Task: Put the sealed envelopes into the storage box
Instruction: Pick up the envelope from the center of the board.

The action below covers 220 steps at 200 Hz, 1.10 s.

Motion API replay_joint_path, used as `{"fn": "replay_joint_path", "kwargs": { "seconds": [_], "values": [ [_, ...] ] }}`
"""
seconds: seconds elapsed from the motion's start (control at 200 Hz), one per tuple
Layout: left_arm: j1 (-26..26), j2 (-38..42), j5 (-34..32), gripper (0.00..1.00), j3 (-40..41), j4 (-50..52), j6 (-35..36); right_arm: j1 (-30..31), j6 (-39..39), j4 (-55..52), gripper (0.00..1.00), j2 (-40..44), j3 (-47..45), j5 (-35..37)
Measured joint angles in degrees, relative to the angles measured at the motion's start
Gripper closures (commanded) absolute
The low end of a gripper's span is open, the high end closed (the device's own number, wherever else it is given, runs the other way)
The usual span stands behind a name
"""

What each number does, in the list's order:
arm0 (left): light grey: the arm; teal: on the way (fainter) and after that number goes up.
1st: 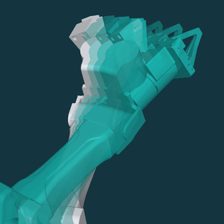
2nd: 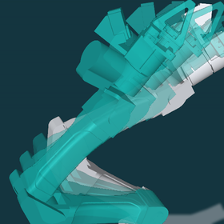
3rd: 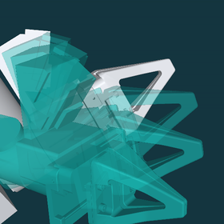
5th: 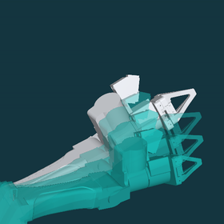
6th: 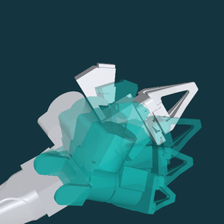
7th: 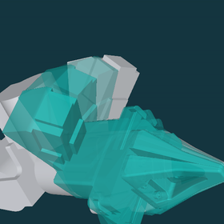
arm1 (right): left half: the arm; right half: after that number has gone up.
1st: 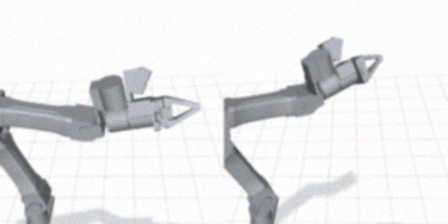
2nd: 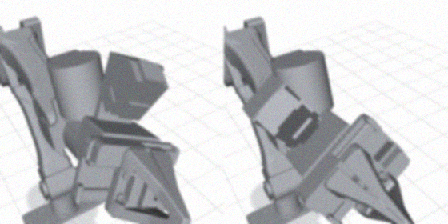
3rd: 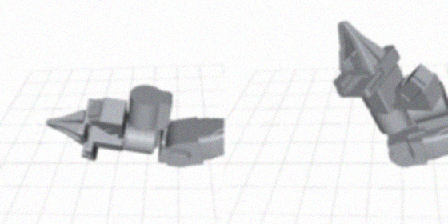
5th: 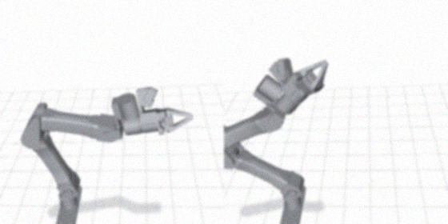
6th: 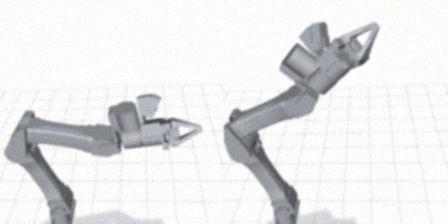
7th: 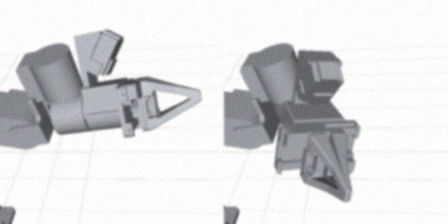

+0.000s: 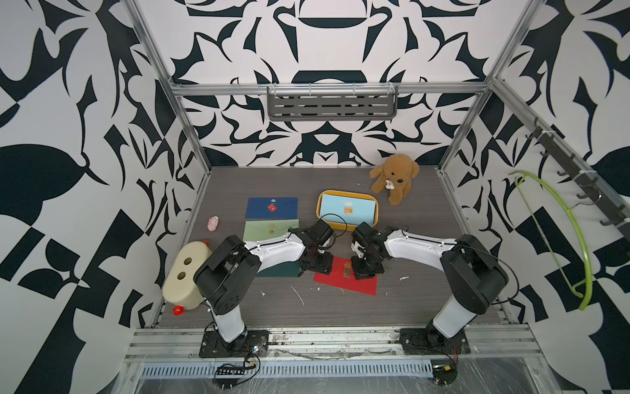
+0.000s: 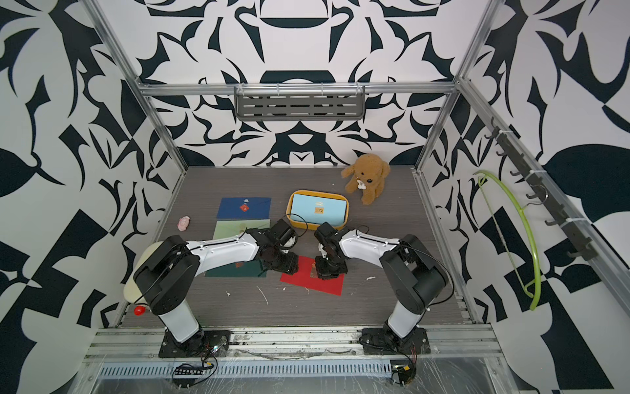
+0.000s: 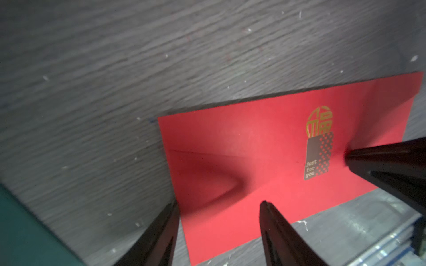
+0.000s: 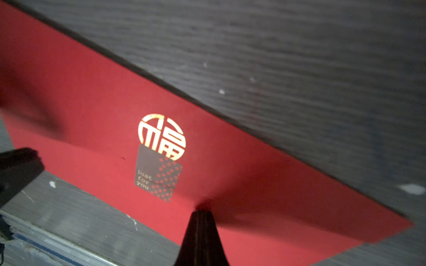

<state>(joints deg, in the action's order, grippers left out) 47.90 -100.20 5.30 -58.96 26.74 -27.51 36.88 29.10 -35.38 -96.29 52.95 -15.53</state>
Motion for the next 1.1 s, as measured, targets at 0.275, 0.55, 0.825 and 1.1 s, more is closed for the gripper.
{"fn": "replay_joint_path", "kwargs": {
  "seconds": [0.275,0.55,0.825,1.1],
  "values": [
    [0.35,0.28,-0.5,0.38,0.0,0.07,-1.25,-0.24,-0.2,0.28,0.95,0.15,-0.26,-0.39],
    [-0.04,2.05,8.96,0.39,-0.15,-0.42,-3.45,-0.37,-0.39,0.28,0.95,0.13,-0.26,-0.61],
    [-1.09,5.07,6.01,0.38,-1.44,3.72,-3.78,-0.55,-0.63,0.48,0.95,0.22,-0.46,-0.83],
    [-1.11,5.07,1.88,0.38,1.33,6.01,-6.93,-0.7,-0.92,0.39,0.95,0.2,-0.39,-1.03]
  ]
}}
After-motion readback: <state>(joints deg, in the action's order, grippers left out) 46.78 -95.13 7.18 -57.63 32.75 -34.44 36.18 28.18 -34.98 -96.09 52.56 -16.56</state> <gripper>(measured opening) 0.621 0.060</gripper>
